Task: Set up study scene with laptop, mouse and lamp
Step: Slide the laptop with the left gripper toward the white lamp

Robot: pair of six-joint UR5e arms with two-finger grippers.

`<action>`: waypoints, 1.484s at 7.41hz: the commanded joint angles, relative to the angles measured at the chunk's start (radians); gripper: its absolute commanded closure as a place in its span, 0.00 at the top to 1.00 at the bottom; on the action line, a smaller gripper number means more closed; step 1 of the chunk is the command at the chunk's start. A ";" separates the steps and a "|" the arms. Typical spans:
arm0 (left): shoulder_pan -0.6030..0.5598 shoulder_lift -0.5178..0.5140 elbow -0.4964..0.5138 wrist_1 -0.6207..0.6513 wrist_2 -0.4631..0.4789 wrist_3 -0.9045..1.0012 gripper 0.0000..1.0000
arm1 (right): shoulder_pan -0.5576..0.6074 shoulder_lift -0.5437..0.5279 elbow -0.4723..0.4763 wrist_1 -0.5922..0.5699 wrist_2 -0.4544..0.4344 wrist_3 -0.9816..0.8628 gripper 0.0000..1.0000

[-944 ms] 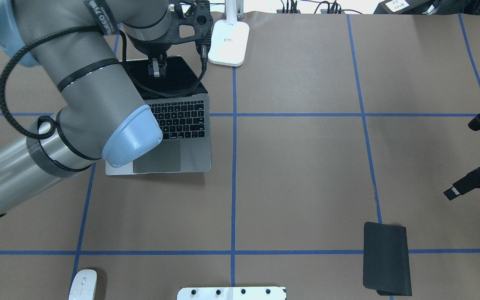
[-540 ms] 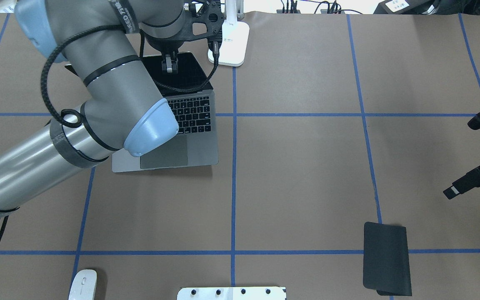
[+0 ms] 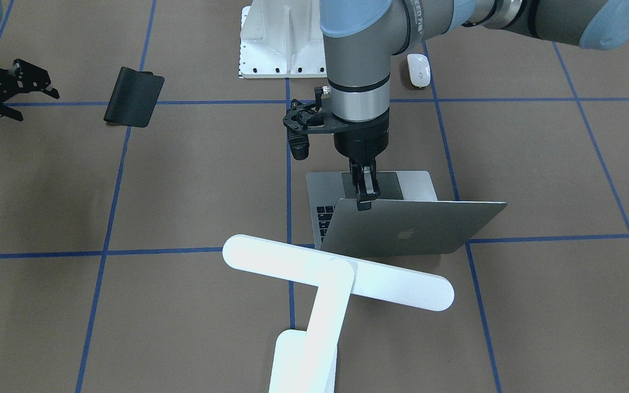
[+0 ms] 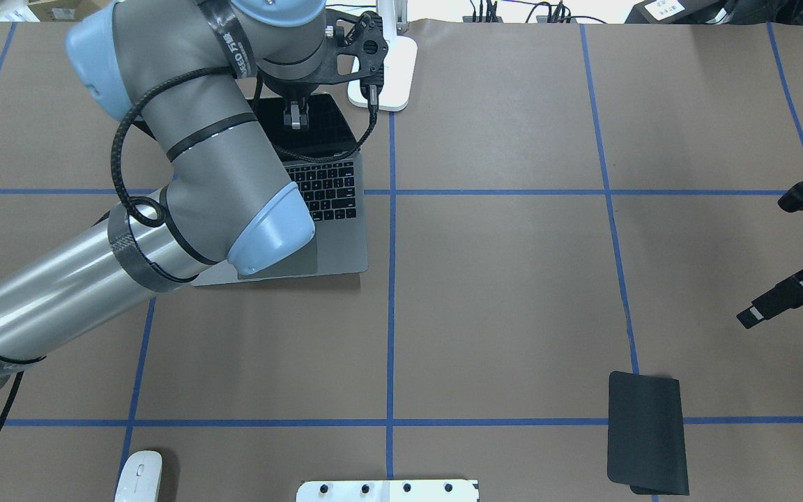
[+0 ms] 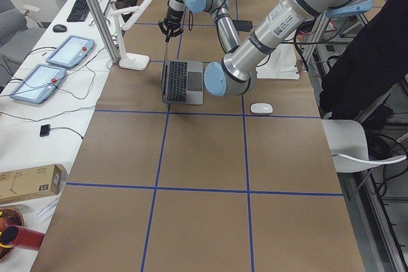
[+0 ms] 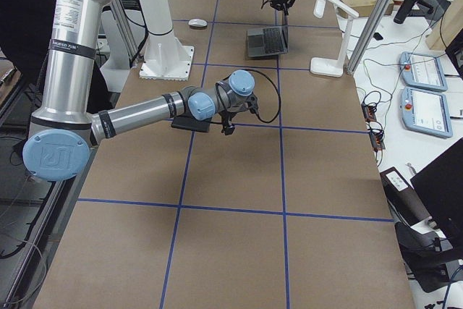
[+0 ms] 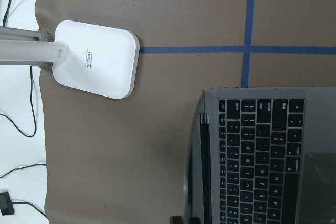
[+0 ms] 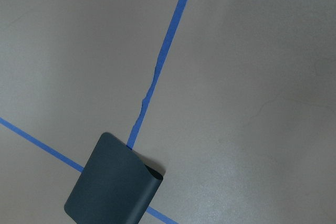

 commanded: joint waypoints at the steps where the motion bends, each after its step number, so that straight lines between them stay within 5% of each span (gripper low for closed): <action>1: 0.010 0.001 0.000 -0.008 0.001 0.000 0.00 | 0.001 0.001 0.000 0.000 0.002 0.000 1.00; 7: 0.048 0.012 0.001 -0.038 0.054 -0.003 0.00 | 0.001 0.001 -0.002 0.000 0.000 -0.001 1.00; 11: 0.056 0.012 0.001 -0.040 0.054 -0.003 0.14 | 0.004 0.002 -0.006 0.000 0.002 -0.001 1.00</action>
